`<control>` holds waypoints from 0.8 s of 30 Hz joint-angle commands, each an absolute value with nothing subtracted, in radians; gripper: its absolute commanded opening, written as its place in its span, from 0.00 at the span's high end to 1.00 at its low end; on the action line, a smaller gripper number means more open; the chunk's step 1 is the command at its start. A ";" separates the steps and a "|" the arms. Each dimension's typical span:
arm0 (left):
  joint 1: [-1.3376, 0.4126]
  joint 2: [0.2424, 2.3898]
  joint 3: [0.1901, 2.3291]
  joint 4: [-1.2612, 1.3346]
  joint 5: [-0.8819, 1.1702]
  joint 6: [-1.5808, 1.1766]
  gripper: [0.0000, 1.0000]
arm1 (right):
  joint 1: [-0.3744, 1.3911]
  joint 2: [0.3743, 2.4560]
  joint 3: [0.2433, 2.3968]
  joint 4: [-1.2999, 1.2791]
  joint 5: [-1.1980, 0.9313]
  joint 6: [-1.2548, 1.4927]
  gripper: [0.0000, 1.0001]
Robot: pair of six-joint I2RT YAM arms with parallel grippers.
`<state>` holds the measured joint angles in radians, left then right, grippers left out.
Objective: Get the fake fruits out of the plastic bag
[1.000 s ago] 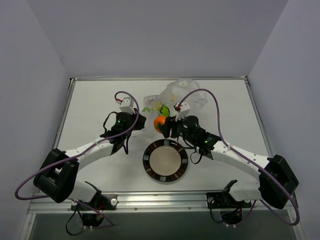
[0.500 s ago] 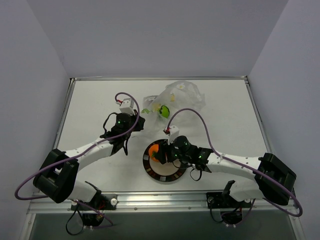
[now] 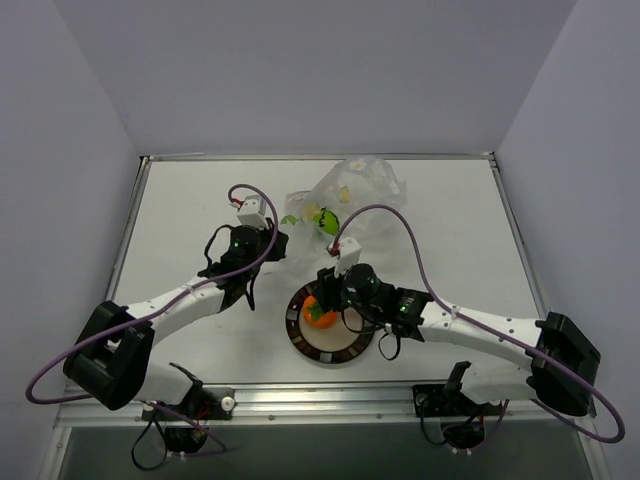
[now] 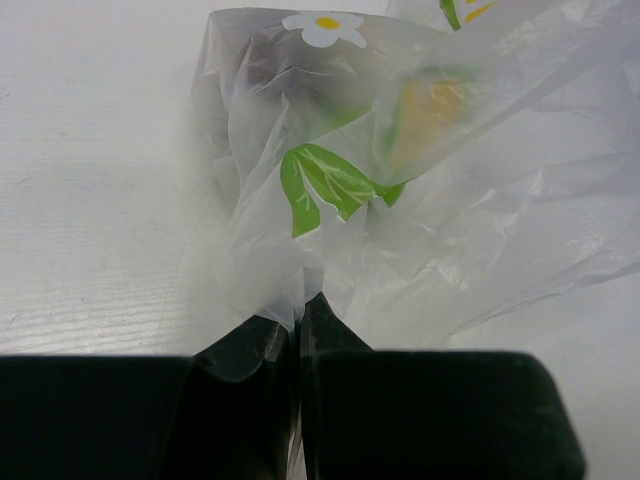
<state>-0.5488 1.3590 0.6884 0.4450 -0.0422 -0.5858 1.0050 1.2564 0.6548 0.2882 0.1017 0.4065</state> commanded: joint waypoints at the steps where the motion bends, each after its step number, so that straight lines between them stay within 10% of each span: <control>1: -0.554 1.318 0.699 0.448 -0.045 -0.572 0.98 | 1.000 1.196 0.744 0.275 0.225 0.356 0.69; 4: -0.557 1.316 0.698 0.448 -0.041 -0.574 0.98 | 0.970 1.261 0.805 0.308 0.327 0.318 0.93; 7: -0.555 1.318 0.698 0.451 -0.032 -0.574 0.98 | 0.888 1.382 0.870 0.371 0.348 0.290 0.96; 24: -0.563 1.333 0.698 0.457 -0.026 -0.572 0.98 | 0.689 1.851 1.141 0.552 0.409 0.382 0.81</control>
